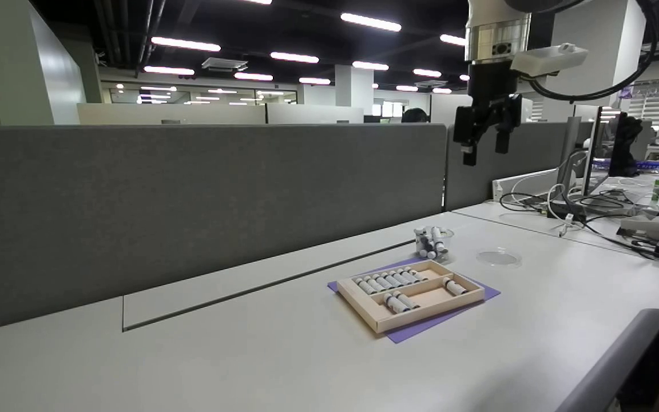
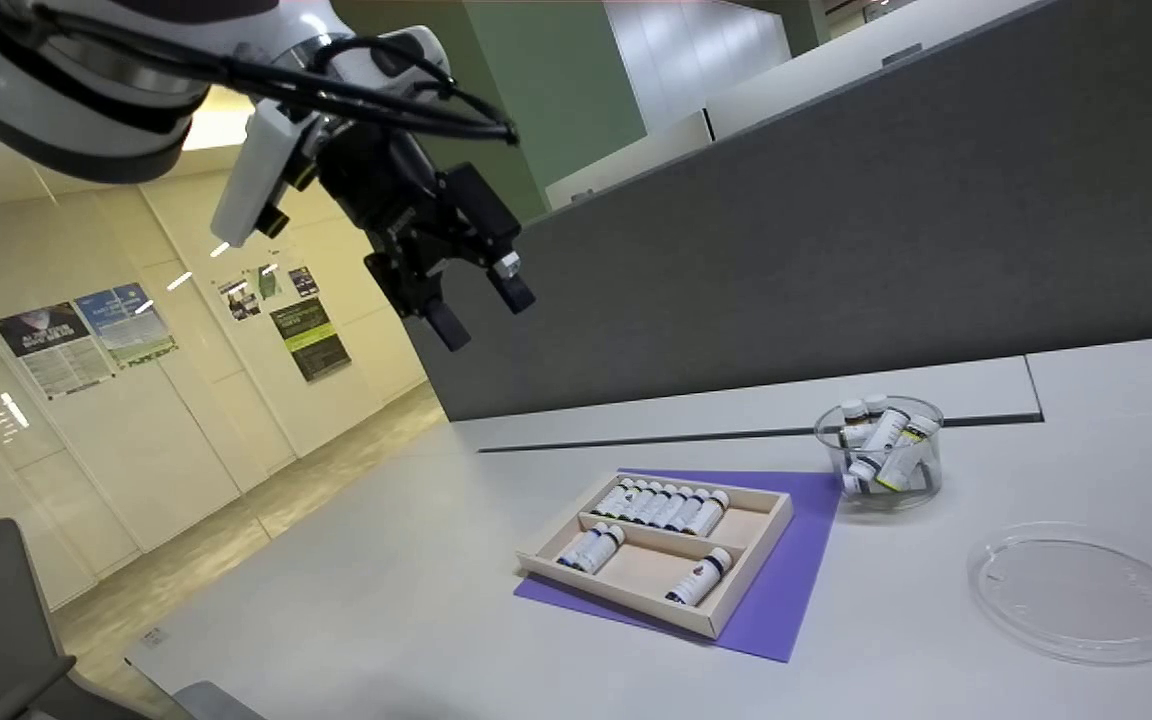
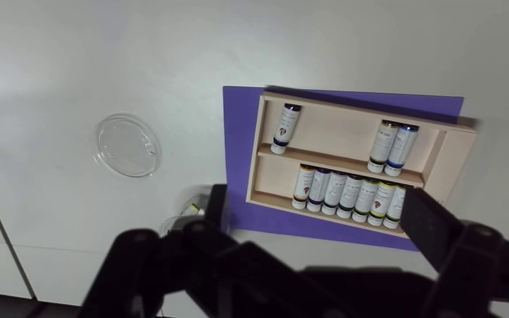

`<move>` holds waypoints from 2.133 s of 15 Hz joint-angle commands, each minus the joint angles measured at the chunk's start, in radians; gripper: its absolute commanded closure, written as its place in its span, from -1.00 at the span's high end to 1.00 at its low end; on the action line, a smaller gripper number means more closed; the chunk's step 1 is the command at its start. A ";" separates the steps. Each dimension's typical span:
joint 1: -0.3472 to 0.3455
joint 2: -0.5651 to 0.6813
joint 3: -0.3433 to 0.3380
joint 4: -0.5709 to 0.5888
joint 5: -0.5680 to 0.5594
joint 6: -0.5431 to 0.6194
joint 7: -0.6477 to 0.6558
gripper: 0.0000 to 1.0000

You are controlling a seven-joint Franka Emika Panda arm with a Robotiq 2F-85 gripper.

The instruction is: Remove the marker from the wooden tray.

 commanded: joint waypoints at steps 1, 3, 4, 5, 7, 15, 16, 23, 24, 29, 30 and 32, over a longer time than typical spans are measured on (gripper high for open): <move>0.036 0.162 -0.072 0.103 0.103 0.039 -0.120 1.00; 0.042 0.260 -0.091 0.155 0.165 0.057 -0.169 1.00; 0.042 0.312 -0.096 0.179 0.189 0.085 -0.179 1.00; 0.043 0.360 -0.098 0.206 0.214 0.104 -0.191 1.00; 0.046 0.459 -0.091 0.267 0.241 0.125 -0.194 1.00; 0.083 0.698 -0.041 0.387 0.304 0.134 -0.191 1.00; 0.086 0.719 -0.040 0.394 0.302 0.131 -0.189 1.00; 0.105 0.781 -0.064 0.404 0.276 0.122 -0.145 1.00; 0.107 0.786 -0.067 0.410 0.274 0.119 -0.140 1.00; 0.112 0.793 -0.072 0.419 0.265 0.121 -0.134 1.00; 0.120 0.809 -0.085 0.420 0.249 0.157 -0.118 1.00; 0.118 0.848 -0.095 0.441 0.238 0.163 -0.114 1.00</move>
